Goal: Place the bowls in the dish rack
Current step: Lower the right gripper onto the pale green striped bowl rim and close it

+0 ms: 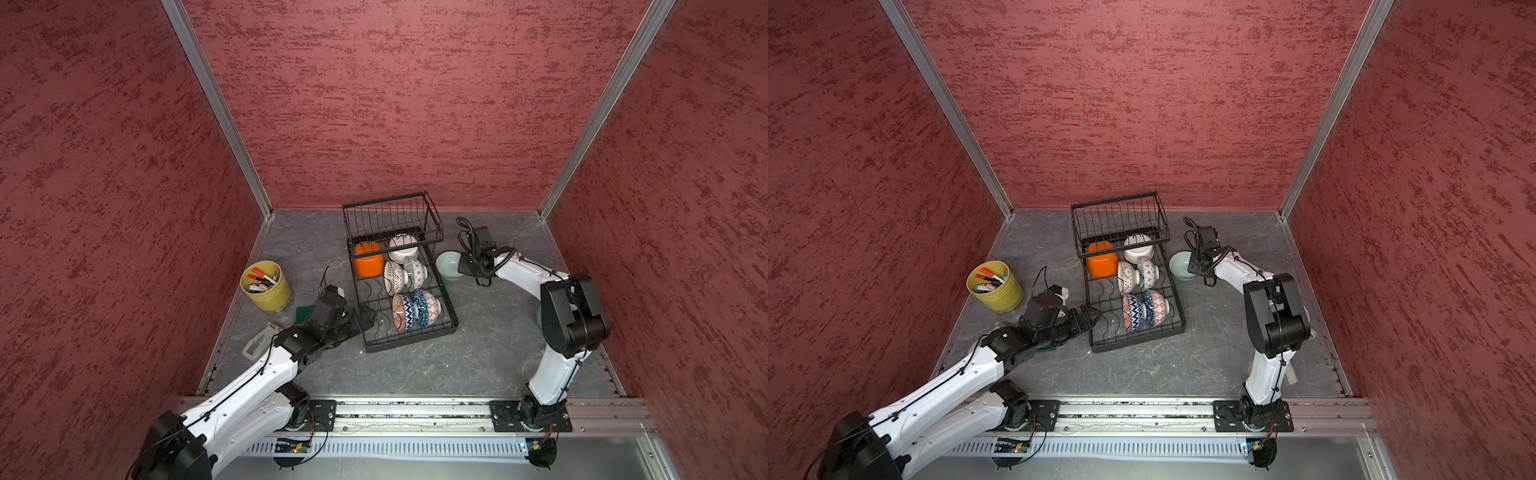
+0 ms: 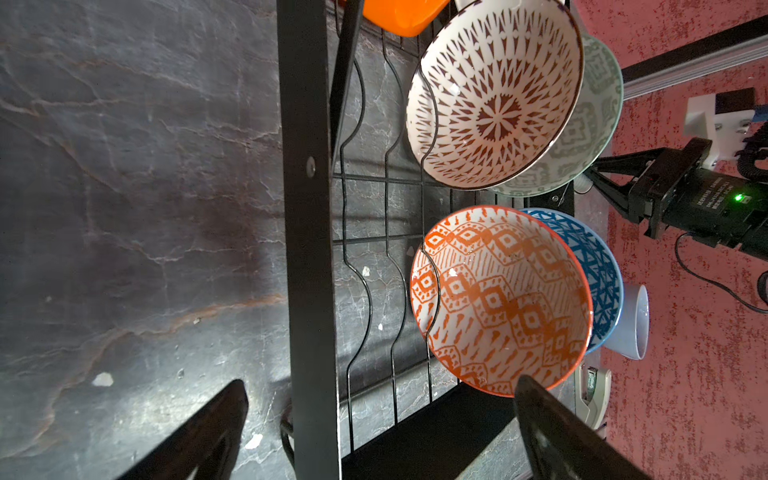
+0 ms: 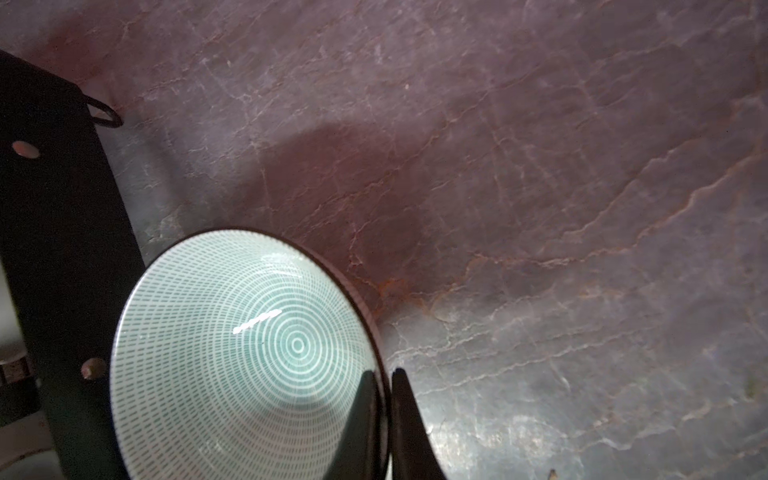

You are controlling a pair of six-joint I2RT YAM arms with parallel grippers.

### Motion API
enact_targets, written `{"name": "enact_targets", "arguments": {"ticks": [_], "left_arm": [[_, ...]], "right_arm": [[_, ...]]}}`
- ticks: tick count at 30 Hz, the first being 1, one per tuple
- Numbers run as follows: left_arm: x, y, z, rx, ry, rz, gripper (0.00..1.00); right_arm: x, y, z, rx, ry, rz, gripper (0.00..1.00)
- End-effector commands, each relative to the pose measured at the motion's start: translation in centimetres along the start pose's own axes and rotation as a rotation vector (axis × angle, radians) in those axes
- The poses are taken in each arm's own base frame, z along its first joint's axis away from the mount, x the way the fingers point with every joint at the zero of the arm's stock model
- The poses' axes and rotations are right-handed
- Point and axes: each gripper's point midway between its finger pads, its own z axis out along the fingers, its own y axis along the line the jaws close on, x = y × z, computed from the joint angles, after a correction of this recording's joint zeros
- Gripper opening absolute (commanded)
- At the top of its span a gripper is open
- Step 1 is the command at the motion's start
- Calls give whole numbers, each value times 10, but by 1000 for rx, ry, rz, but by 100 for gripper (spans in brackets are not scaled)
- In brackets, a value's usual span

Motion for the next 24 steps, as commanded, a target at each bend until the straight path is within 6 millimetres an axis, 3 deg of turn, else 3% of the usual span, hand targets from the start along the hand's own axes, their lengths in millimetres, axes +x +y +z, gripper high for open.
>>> {"name": "enact_targets", "arguments": {"ticks": [1,11,24], "left_arm": [[2,-2,0,3,-5,1,100],[12,-9,7,0,19,25,100],[12,-25,18,25,32,49,100]], "right_arm": [[-6,-5,1,30,-6,-3,0],[-19,-12,-19,63,-58,-19,0],[-31,-17,-63,54,-148,-48,0]]}}
